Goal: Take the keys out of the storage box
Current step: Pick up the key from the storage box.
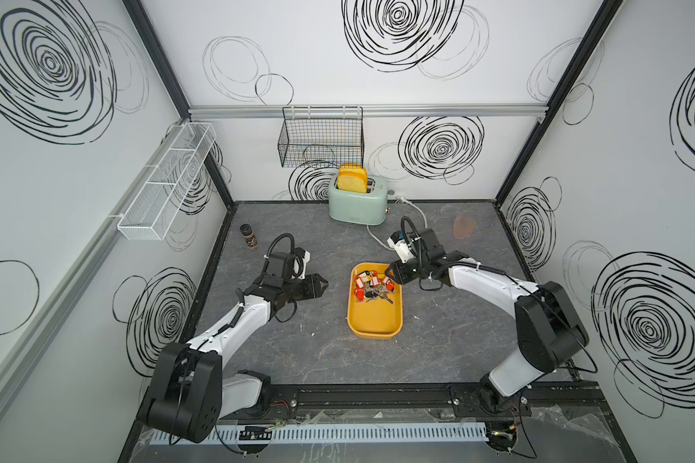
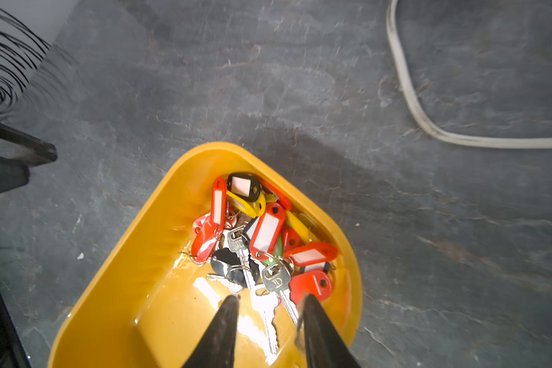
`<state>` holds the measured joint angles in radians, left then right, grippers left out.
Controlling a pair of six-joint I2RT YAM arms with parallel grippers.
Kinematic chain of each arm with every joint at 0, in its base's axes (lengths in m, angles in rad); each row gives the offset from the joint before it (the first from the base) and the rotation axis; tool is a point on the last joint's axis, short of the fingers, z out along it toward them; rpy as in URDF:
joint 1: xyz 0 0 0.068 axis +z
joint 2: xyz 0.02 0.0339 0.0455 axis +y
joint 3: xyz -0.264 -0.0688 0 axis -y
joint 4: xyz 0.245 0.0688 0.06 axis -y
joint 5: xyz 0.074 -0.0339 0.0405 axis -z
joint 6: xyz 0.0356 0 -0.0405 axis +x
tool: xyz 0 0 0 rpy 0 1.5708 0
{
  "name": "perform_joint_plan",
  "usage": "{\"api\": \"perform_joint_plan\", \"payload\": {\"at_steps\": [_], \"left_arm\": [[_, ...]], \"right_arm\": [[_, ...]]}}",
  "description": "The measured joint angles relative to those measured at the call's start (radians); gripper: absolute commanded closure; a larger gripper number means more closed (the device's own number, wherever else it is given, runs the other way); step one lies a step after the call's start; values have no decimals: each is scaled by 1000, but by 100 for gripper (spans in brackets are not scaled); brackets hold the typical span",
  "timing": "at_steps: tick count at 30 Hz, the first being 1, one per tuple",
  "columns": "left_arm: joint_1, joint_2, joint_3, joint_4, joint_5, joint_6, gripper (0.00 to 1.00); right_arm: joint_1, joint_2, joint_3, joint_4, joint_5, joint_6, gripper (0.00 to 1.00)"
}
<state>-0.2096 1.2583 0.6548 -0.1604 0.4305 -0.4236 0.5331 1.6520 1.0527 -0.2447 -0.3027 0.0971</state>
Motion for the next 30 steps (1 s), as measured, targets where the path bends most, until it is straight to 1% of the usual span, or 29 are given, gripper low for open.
{"api": "perform_joint_plan", "payload": {"at_steps": [6,12,25,30], "left_arm": [[-3,11,-1,-6,13,1,47],[-17,12,-7,-3,17,1,47],[-26,12,-11,-3,15,1,47],[-26,13,-12,-3,15,1,47]], "right_arm": [[39,76,8,-8,43,-31,59],[63,124,47,2,82,-45,58],[102,173,73,13,123,-58,56],[116,179,75,12,153,-58,57]]}}
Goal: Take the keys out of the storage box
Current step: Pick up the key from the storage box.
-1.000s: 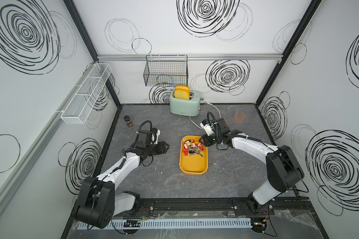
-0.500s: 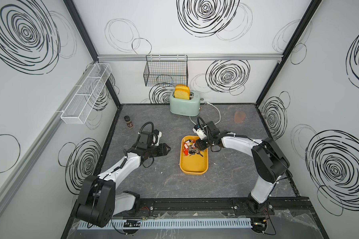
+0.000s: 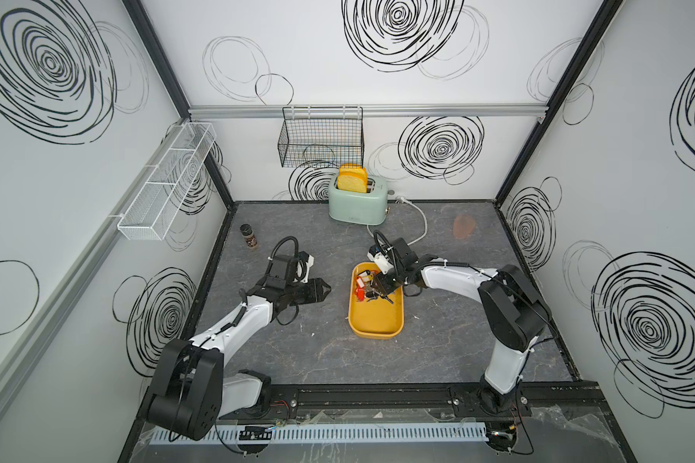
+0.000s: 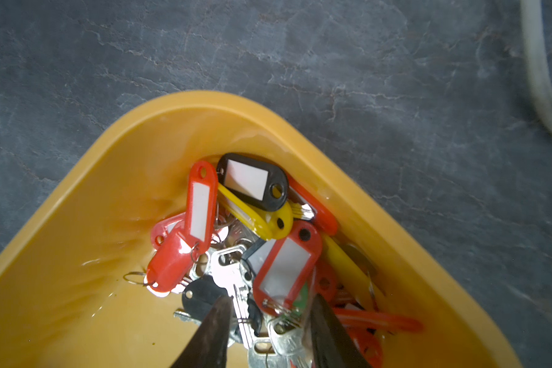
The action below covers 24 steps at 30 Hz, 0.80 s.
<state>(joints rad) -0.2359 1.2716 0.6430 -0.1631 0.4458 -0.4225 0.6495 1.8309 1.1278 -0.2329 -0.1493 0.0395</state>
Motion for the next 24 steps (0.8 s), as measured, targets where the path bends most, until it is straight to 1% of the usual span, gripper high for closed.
{"api": "perform_joint_plan", "payload": {"at_steps": [5,10,12,21,24], "left_arm": [[0,0,0,0,0,0,47],[-2,0,0,0,0,0,47],[-2,0,0,0,0,0,47],[-2,0,0,0,0,0,47],[-2,4,0,0,0,0,47]], "right_arm": [[9,23,20,-5,27,2,60],[21,53,31,-28,48,6,59],[27,64,38,-35,60,8,64],[36,68,56,-58,83,23,76],[37,68,61,-65,83,22,84]]}}
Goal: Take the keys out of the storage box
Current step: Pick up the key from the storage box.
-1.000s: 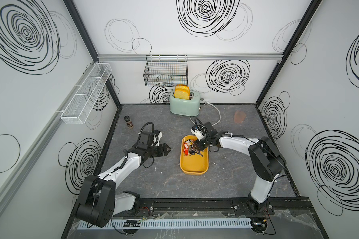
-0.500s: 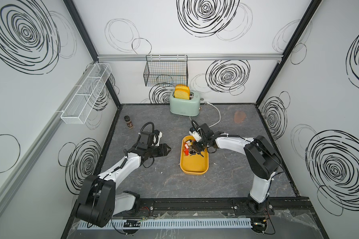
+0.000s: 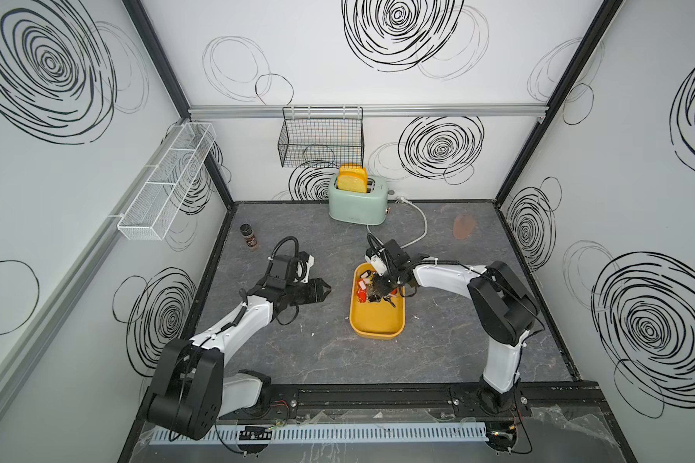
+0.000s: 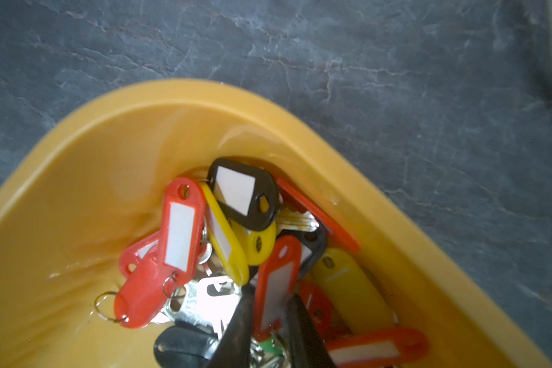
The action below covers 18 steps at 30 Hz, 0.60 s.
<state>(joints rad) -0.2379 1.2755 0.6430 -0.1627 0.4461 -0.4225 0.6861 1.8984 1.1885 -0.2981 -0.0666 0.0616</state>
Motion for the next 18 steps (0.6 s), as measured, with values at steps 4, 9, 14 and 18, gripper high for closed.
{"api": "perform_joint_plan", "payload": {"at_steps": [4,9,14,18], "left_arm": [[0,6,0,1,0,0,47],[0,8,0,3,1,0,48],[0,8,0,4,1,0,48],[0,8,0,4,0,0,48]], "right_arm": [[0,-1,0,-13,1,3,91],[0,-11,0,-21,3,2,97],[0,-53,0,-33,5,2,99],[0,-89,0,-35,14,2,100]]}}
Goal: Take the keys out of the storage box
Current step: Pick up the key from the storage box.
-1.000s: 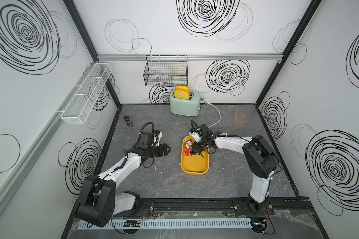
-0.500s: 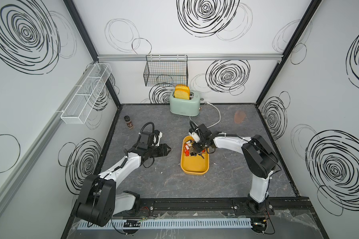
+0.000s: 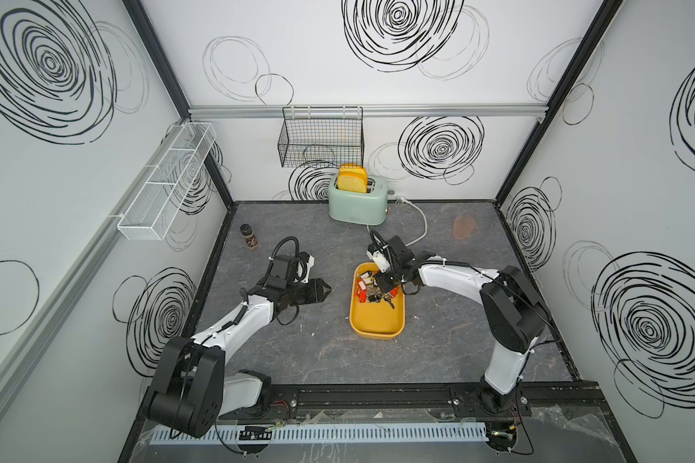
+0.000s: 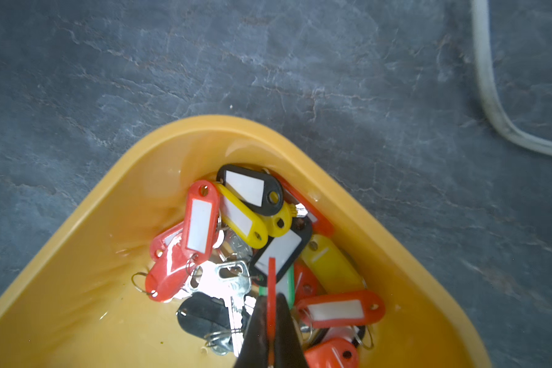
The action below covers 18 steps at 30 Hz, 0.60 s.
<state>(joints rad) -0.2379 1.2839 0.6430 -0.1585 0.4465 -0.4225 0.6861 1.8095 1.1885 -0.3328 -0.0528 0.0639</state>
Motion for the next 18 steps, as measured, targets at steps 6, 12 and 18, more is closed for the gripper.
{"api": "perform_joint_plan", "payload": {"at_steps": [6,12,18], "left_arm": [[0,0,0,0,0,0,48],[-5,0,0,0,0,0,48],[-5,0,0,0,0,0,48]], "right_arm": [[0,-42,0,-2,8,0,100],[-6,-99,-1,-4,-5,12,100],[-30,-176,-11,1,-35,32,100]]}}
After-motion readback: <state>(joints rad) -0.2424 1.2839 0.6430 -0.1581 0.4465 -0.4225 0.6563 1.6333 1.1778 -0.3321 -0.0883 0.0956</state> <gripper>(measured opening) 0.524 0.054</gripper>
